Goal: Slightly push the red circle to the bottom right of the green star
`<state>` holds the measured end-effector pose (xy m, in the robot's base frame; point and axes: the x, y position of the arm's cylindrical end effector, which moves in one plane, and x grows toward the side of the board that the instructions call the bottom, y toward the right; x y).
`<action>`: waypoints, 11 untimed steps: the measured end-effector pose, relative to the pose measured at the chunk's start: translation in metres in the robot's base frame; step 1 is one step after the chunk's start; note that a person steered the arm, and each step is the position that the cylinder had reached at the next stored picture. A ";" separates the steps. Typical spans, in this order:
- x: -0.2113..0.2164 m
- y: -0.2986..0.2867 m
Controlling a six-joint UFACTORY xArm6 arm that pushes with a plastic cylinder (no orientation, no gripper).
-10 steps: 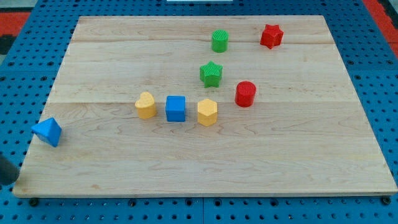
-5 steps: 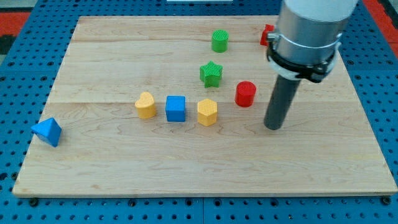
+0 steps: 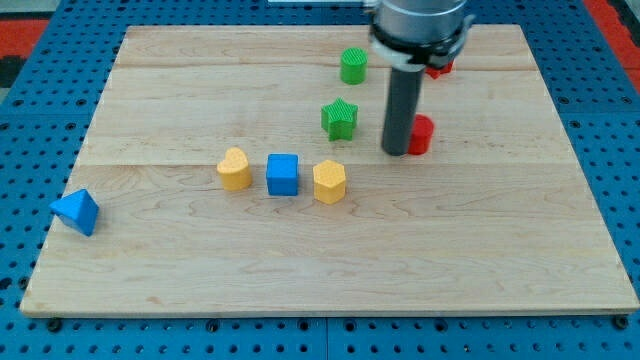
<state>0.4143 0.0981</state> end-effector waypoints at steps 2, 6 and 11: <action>0.049 0.012; 0.026 0.155; -0.031 0.193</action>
<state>0.3836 0.2907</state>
